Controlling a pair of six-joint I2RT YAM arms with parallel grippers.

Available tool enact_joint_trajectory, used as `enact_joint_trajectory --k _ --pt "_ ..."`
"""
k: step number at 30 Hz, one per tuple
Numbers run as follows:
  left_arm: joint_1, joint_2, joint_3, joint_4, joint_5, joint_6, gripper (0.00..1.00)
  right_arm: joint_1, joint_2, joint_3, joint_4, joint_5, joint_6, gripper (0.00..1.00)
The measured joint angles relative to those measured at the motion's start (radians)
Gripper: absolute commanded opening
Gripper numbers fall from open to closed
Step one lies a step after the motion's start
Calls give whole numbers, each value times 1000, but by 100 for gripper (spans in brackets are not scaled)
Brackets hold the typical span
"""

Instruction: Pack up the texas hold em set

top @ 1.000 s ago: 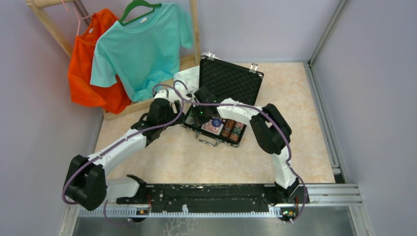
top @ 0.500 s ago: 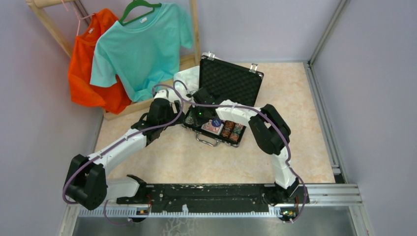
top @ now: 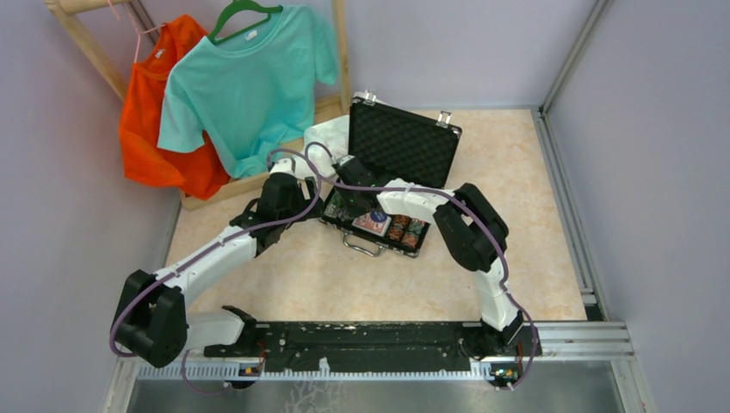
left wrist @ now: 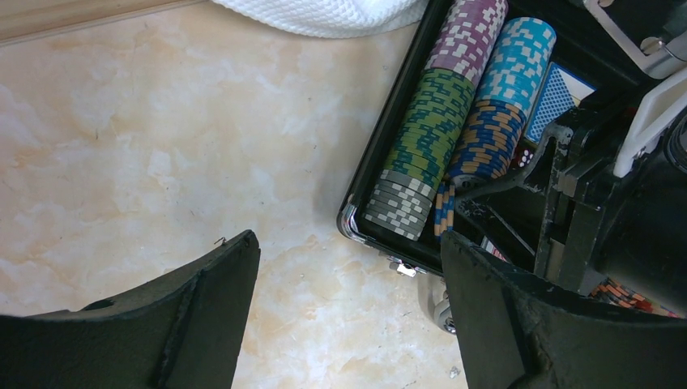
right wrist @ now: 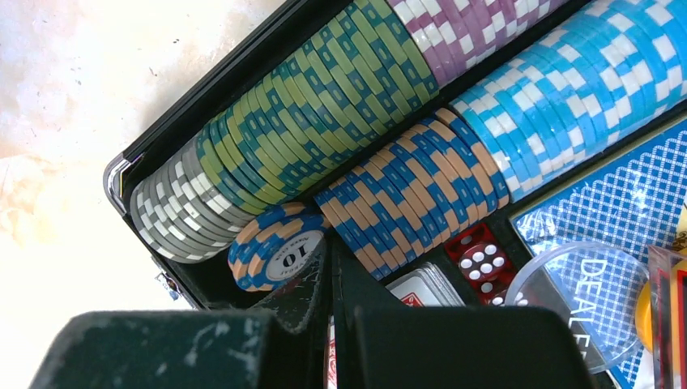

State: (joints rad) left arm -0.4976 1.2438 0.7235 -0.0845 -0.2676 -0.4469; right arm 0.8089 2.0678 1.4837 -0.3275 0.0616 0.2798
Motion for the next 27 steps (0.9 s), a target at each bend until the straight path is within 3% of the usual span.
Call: enact_joint_trajectory --k 9,27 --pt "0 0 -10 3 2 3 87 7 -16 -46 69 21 11 0" --pt "0 8 -10 29 18 13 88 52 -127 -32 25 37 1 0"
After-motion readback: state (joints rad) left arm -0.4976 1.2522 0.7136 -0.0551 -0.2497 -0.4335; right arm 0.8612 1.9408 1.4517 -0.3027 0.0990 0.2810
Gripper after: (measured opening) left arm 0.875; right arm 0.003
